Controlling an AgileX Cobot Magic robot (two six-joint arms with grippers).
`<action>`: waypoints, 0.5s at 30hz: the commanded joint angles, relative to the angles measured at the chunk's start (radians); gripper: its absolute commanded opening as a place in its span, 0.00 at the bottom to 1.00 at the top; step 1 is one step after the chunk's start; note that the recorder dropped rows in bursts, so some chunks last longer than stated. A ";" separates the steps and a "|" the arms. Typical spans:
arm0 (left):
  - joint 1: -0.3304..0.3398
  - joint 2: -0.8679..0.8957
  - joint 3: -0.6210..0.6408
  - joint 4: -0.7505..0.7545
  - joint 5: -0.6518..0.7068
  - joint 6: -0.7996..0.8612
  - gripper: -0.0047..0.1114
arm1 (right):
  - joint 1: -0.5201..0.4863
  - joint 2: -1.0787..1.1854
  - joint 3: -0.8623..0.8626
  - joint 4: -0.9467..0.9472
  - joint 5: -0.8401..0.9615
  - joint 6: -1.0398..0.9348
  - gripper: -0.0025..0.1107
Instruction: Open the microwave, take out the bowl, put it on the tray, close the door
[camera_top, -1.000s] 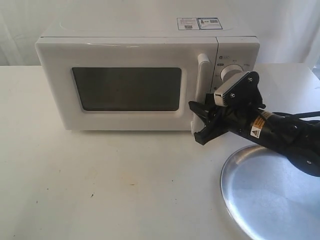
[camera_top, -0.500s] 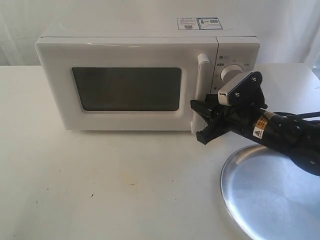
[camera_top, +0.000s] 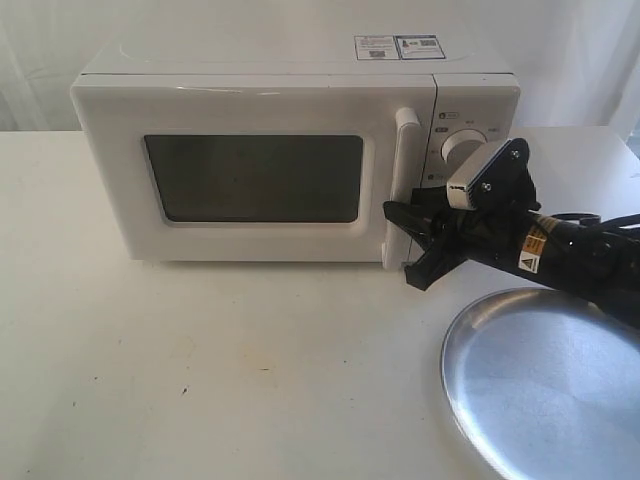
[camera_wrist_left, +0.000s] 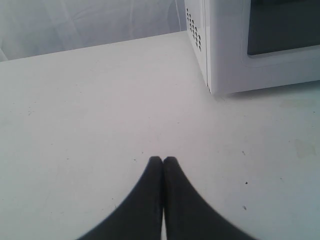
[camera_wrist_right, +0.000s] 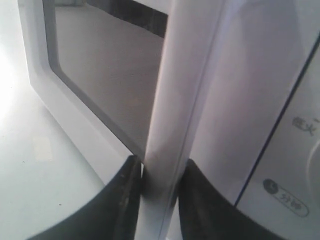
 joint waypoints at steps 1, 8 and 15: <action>-0.004 -0.002 -0.001 0.000 -0.003 0.000 0.04 | 0.029 -0.023 0.027 -0.389 -0.179 -0.019 0.02; -0.004 -0.002 -0.001 0.000 -0.003 0.000 0.04 | 0.029 -0.047 0.027 -0.493 -0.179 0.013 0.02; -0.004 -0.002 -0.001 0.000 -0.001 0.000 0.04 | 0.029 -0.096 0.027 -0.572 -0.179 0.061 0.02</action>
